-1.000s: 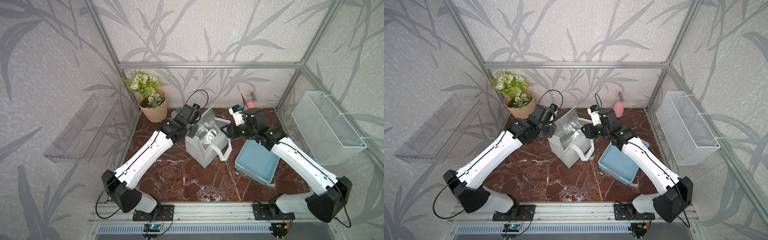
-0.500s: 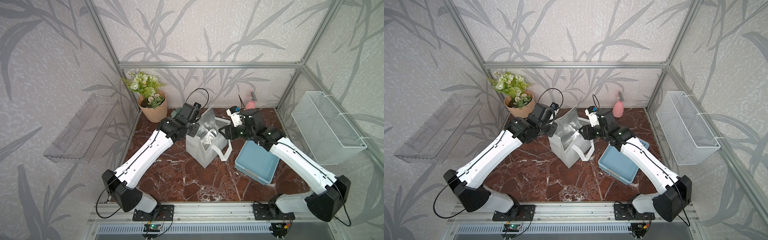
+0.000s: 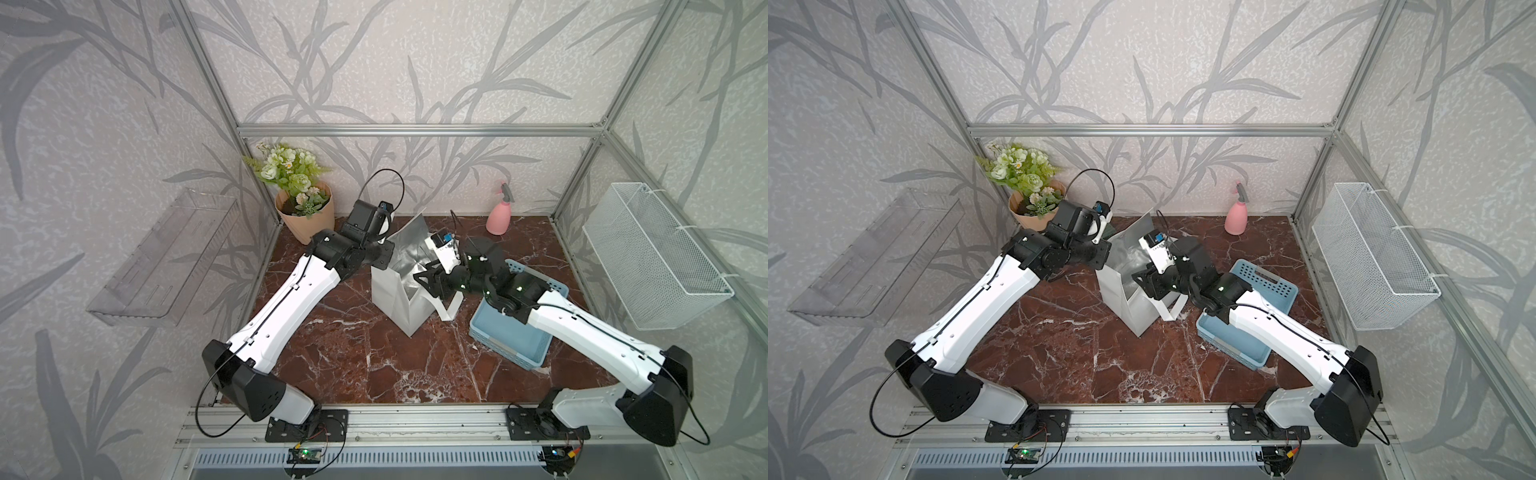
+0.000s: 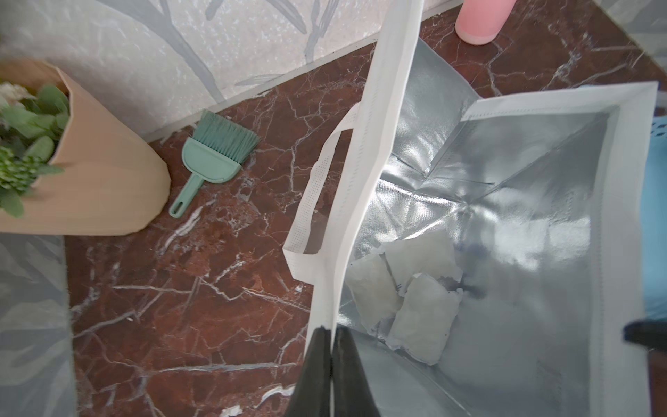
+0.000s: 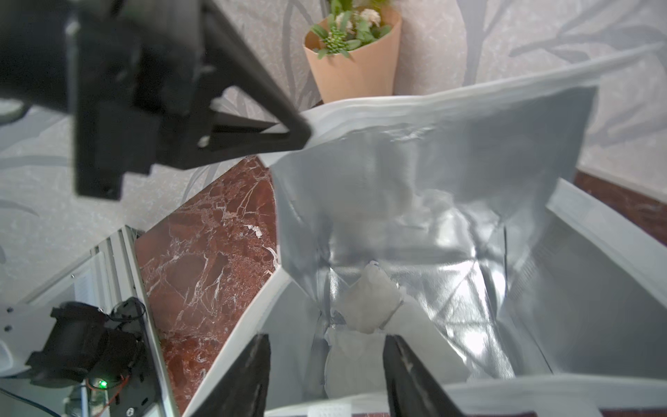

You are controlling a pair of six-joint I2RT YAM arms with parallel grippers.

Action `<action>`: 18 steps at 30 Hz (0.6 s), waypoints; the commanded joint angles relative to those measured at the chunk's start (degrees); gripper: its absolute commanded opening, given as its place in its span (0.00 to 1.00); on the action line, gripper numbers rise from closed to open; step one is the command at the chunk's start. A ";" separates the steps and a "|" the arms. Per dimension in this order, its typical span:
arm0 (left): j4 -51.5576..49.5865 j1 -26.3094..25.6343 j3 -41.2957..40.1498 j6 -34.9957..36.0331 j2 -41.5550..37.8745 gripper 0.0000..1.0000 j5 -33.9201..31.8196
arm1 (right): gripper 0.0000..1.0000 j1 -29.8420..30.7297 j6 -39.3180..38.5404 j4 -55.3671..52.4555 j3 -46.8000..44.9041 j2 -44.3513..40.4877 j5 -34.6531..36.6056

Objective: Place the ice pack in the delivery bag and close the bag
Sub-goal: Tear off the adhesive seal from the delivery bag.

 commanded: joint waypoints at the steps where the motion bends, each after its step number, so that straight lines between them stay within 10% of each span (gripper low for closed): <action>1: 2.75 3.41 -0.58 -4.40 -1.86 0.03 11.66 | 0.48 2.36 -6.47 16.51 -4.04 -0.80 3.21; 18: 3.76 5.20 -3.09 -5.29 -2.24 0.03 15.38 | 0.34 12.10 -26.14 36.37 -4.24 10.74 21.68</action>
